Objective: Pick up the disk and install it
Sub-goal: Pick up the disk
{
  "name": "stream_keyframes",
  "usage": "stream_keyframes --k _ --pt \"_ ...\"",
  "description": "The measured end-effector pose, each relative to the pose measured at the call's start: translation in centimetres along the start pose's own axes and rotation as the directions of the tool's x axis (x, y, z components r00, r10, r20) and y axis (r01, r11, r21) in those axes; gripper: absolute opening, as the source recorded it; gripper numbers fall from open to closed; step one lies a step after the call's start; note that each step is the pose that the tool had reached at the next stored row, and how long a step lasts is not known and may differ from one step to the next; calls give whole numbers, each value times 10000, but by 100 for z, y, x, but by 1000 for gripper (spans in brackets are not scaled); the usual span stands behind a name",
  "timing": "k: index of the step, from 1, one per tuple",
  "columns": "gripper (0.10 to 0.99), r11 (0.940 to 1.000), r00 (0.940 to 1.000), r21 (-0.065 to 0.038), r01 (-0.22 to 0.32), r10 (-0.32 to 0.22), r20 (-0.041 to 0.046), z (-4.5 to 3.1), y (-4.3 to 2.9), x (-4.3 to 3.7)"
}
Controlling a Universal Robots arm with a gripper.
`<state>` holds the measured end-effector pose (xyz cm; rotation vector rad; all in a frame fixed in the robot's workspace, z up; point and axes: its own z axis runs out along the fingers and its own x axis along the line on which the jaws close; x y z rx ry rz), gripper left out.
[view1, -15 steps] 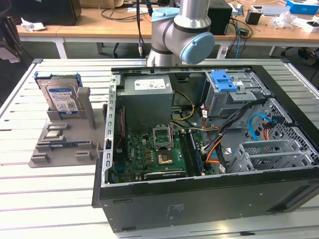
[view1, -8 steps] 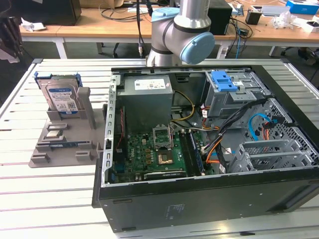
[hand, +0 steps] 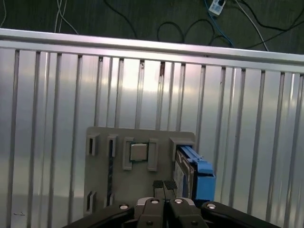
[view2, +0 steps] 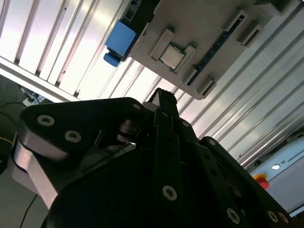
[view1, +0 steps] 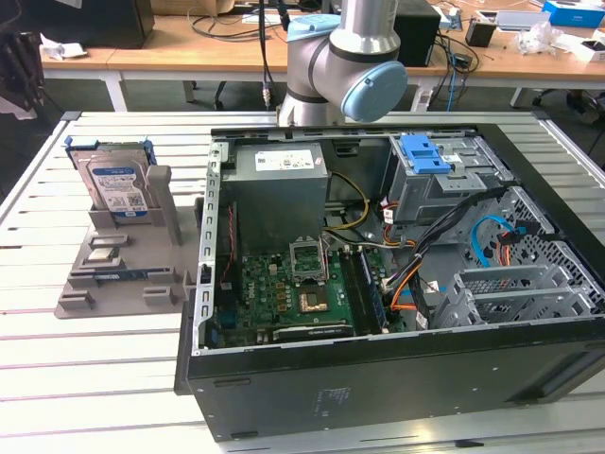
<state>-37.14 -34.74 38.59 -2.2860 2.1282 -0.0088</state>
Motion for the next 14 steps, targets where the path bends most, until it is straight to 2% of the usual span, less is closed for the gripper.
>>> stream_keyframes --k 2,3,5,8,10,11,12,13,14 --pt "106 9998 9998 1 -174 174 -3 0 0 0" --pt "106 9989 9989 4 -460 460 -7 1 0 0" --pt "106 9952 9952 9 -974 974 -16 2 0 0" --pt "106 9916 9916 12 -1296 1296 -8 4 0 0" --pt "106 9912 9912 10 -1323 1322 63 5 0 0" --pt "106 9899 9898 1 -1415 1414 175 4 0 0" --pt "106 9895 9893 -1 -1447 1447 205 4 0 -1" --pt "106 9894 9892 -92 -1452 1453 189 6 -2 0" --pt "106 9891 9892 -233 -1454 1457 155 7 -6 1"
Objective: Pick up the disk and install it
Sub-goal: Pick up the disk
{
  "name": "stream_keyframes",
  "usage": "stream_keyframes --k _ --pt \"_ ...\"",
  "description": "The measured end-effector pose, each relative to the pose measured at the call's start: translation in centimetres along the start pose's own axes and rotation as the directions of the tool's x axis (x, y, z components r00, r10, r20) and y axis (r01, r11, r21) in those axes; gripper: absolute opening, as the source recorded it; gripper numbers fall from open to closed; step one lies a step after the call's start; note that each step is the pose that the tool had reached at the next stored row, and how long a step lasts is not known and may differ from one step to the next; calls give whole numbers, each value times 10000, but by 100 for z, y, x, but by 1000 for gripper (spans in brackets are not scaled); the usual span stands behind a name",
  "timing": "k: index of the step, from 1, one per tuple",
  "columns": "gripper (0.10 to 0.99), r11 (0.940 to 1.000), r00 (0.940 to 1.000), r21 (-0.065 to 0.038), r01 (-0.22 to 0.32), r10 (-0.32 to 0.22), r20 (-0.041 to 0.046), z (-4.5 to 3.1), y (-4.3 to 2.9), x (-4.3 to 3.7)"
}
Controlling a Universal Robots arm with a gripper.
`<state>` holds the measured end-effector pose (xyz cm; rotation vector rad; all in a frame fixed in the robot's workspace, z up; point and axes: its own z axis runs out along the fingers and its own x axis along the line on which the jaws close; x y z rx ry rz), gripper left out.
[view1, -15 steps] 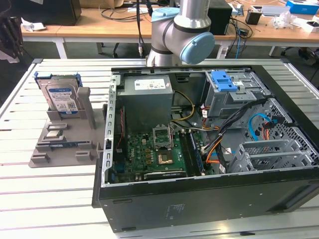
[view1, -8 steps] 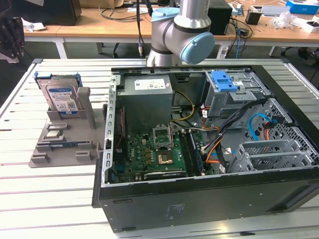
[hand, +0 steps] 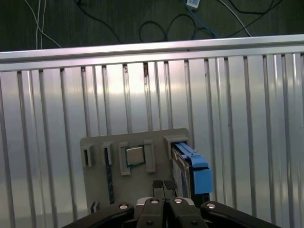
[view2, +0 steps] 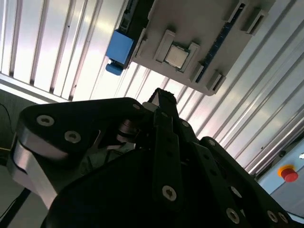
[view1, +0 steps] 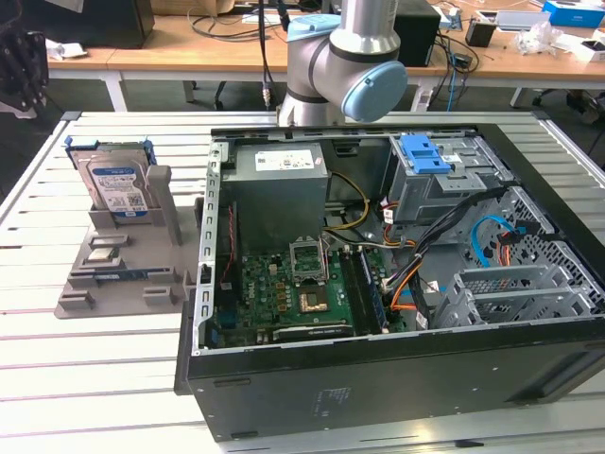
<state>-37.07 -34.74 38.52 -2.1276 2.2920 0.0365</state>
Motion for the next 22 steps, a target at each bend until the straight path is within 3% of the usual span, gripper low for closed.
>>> stream_keyframes --k 15,18,19,22 --pt "114 10000 10000 -17 -1 1 -3 0 -2 0" --pt "235 10000 10000 -17 -1 1 -2 0 -3 -1" --pt "235 10000 10000 -17 -1 1 -3 0 -3 -1" --pt "420 10000 10000 -18 -2 2 -3 0 -3 -1"
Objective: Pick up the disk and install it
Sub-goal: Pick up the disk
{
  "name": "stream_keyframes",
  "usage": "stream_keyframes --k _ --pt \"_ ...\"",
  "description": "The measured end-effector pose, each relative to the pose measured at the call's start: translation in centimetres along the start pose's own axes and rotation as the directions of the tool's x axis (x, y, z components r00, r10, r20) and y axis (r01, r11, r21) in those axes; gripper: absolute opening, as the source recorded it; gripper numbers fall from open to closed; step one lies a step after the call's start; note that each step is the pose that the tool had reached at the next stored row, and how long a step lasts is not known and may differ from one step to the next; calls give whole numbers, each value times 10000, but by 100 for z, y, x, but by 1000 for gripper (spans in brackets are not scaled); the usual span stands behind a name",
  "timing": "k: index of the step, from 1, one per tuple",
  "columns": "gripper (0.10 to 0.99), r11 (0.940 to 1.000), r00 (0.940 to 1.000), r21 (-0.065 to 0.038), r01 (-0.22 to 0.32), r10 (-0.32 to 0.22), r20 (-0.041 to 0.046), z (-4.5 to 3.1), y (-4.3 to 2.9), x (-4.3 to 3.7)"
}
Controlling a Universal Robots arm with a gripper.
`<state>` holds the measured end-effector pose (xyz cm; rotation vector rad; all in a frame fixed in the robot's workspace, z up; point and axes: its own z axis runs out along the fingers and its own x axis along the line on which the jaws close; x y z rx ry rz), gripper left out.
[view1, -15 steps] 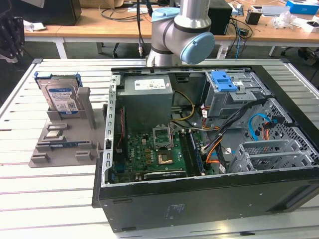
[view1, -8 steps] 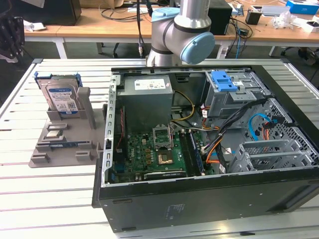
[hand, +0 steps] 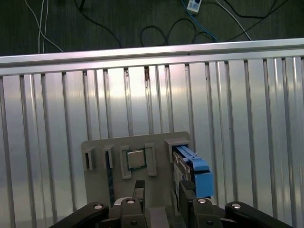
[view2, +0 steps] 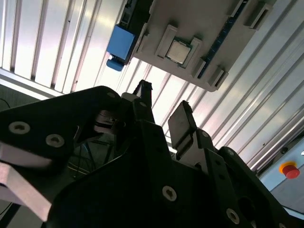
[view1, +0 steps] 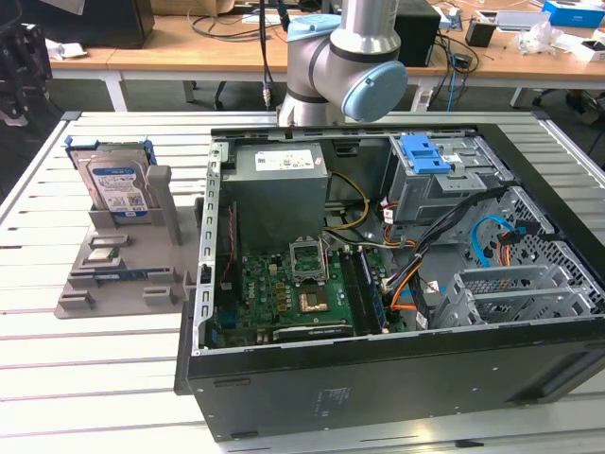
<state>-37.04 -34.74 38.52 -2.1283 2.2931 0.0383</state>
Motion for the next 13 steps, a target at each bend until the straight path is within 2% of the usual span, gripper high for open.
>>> stream_keyframes --k 7,13 --pt "420 10000 10000 0 1 -1 -1 1 -11 -6" --pt "420 10000 10000 0 0 0 -14 6 -75 -85"
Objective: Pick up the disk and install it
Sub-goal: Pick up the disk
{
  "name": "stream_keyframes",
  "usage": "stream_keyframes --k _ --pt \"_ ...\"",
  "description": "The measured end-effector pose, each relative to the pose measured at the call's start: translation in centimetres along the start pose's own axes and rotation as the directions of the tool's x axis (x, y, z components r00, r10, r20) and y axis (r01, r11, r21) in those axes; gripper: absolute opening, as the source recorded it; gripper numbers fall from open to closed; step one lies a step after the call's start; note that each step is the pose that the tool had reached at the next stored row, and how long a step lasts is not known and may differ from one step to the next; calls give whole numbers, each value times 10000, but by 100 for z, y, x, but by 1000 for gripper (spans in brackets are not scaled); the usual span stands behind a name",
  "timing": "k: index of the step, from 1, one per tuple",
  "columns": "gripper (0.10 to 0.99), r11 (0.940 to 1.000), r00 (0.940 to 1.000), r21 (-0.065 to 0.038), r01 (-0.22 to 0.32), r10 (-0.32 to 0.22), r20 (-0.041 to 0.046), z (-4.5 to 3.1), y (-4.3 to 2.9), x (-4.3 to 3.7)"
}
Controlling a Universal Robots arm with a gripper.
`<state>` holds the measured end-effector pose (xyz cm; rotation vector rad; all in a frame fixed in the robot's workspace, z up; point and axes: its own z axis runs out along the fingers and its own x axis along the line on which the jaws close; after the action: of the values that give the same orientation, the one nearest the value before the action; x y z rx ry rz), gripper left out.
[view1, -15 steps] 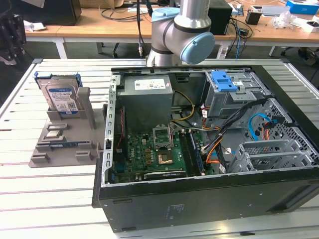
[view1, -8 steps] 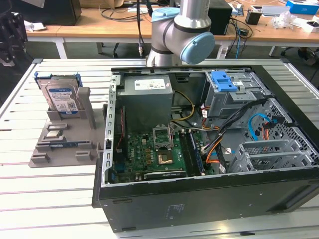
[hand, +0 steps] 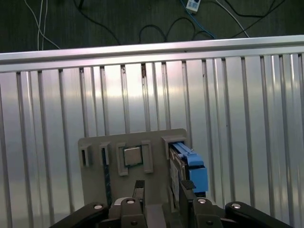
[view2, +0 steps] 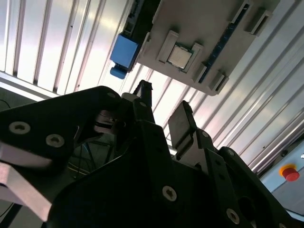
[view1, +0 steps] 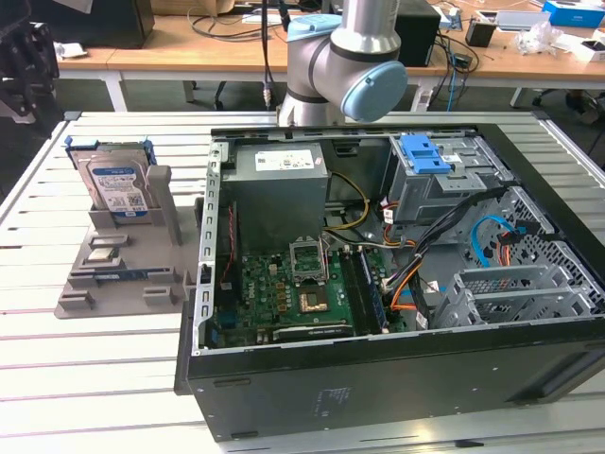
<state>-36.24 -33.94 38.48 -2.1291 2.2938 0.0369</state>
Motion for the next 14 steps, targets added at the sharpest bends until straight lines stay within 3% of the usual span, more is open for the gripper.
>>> stream_keyframes --k 4,10,12,14 --pt "420 10000 10000 -5 0 0 0 14 -35 -21" --pt "420 10000 10000 -18 1 -1 -1 102 -80 -47" --pt "420 10000 10000 -20 -1 1 -1 116 -98 -74" --pt "420 10000 10000 -19 -1 1 -7 123 -113 -157"
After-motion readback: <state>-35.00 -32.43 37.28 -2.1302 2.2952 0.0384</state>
